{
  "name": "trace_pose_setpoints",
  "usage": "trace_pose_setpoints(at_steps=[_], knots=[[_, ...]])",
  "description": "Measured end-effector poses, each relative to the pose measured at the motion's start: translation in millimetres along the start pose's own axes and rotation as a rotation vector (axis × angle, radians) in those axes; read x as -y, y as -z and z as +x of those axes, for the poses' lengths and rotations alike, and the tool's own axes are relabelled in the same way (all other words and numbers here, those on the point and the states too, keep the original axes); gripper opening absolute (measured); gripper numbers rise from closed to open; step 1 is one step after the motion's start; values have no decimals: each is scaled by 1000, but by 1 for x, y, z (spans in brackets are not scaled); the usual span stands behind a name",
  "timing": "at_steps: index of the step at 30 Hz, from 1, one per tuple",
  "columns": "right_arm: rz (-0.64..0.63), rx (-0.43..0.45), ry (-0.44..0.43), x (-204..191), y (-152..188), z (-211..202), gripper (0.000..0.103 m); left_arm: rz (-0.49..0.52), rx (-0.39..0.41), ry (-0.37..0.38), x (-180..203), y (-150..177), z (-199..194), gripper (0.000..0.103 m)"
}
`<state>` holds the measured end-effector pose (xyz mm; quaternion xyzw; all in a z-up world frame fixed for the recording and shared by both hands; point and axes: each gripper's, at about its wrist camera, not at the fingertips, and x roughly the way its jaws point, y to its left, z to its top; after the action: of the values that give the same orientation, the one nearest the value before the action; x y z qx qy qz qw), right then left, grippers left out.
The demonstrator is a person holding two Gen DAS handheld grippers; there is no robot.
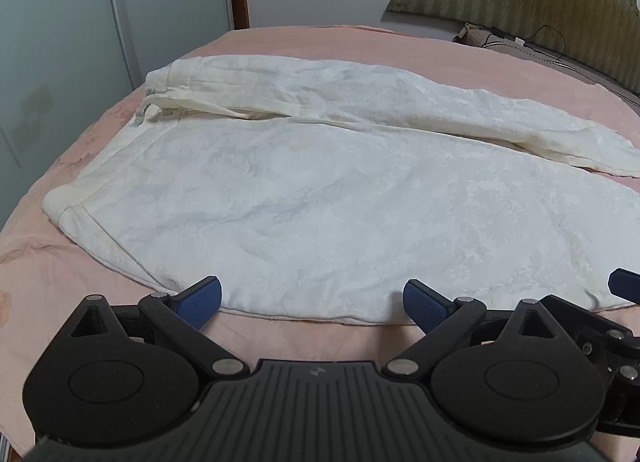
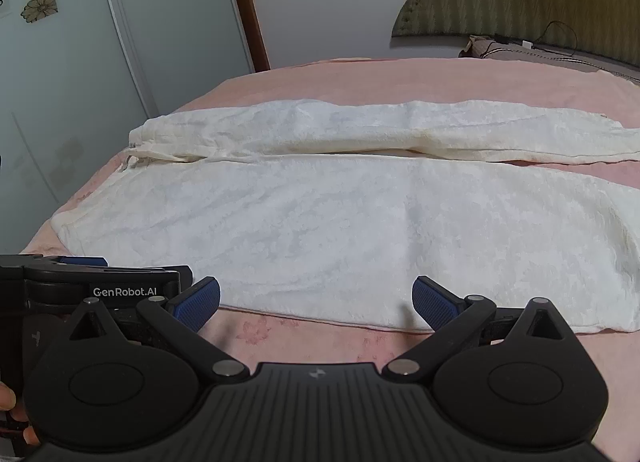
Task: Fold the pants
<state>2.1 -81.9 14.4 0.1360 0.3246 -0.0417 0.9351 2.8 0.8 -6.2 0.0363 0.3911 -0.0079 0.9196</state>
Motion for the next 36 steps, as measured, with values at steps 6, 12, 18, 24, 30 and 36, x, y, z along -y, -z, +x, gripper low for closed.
trace_pose_setpoints(at_steps=[6, 12, 18, 24, 30, 36], knots=[[3, -6, -4, 1, 3, 1, 103, 29, 27, 10, 2, 1, -3, 99], [3, -8, -4, 1, 2, 1, 103, 51, 57, 21, 7, 2, -7, 99], [4, -15, -9, 1, 3, 2, 103, 48, 77, 18, 8, 2, -8, 99], [2, -15, -13, 1, 3, 3, 103, 49, 84, 3, 7, 2, -8, 99], [1, -17, -20, 2, 3, 2, 103, 60, 75, 1, 8, 2, -8, 99], [5, -13, -24, 2, 3, 1, 103, 96, 80, -9, 12, 5, -8, 99]])
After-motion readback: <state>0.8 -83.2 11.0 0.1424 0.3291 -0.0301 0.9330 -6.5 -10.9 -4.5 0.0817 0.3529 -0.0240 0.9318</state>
